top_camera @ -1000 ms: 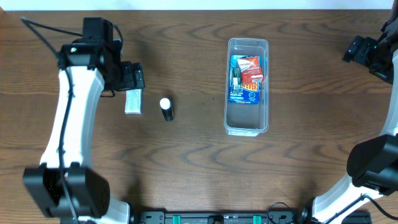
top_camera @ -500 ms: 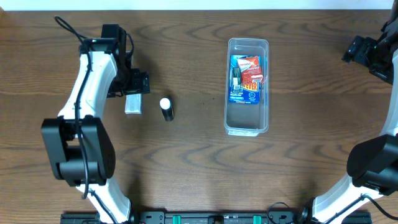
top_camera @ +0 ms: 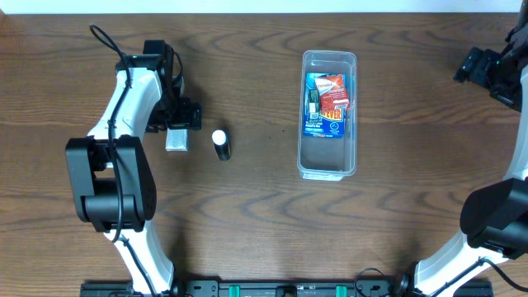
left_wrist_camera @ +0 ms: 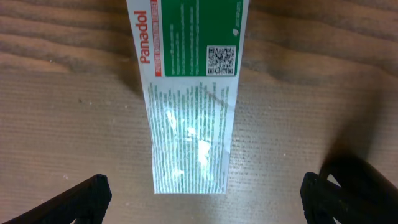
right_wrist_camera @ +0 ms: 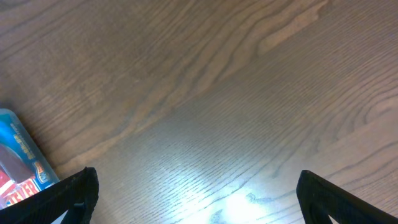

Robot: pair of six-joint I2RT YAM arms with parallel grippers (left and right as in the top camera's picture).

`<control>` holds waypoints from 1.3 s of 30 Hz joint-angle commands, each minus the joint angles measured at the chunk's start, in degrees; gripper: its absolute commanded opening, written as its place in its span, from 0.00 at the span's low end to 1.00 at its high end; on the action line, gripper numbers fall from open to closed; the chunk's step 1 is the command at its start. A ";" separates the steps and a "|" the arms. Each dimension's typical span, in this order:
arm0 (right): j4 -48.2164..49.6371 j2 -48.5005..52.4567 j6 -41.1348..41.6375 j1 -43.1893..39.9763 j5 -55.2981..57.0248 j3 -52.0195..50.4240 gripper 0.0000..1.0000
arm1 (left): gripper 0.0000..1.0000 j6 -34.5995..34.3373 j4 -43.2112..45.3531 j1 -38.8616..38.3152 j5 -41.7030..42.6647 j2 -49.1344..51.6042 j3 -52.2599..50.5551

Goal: Pack container
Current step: 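Reach the left gripper toward the white-green medicine box, then lower the left gripper and grasp the white-green Panadol box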

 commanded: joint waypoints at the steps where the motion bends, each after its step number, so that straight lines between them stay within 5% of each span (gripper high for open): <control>1: -0.07 0.09 -0.28 -0.11 0.37 -0.11 0.99 | 0.98 0.96 0.55 0.33 -0.70 0.83 -0.72; 39: -0.07 0.09 -0.28 -0.11 0.37 -0.11 0.99 | 0.98 0.96 13.53 0.33 -0.68 1.18 -9.70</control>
